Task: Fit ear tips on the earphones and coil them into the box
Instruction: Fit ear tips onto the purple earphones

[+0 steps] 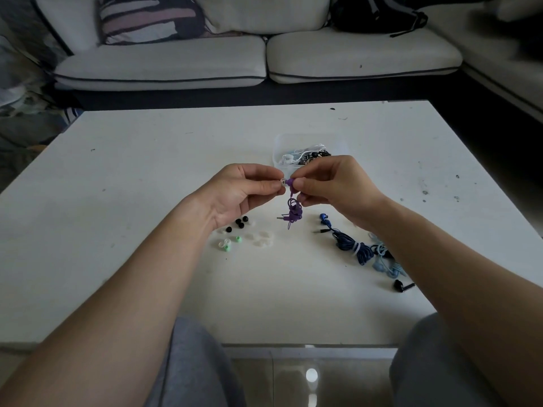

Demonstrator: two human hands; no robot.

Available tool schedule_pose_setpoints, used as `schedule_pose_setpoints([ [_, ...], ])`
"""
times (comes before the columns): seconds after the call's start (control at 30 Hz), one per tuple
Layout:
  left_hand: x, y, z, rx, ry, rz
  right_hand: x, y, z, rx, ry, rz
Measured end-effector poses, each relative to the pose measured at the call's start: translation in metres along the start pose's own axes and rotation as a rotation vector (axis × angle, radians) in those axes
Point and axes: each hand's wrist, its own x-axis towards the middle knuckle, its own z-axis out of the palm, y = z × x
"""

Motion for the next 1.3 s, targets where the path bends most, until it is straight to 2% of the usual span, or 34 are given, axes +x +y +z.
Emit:
schedule_pose_setpoints([
  [1.3,0.005,-0.012,0.003,-0.024,-0.068,-0.055,0.000,0.006,-0.006,-0.069,-0.089,-0.009],
])
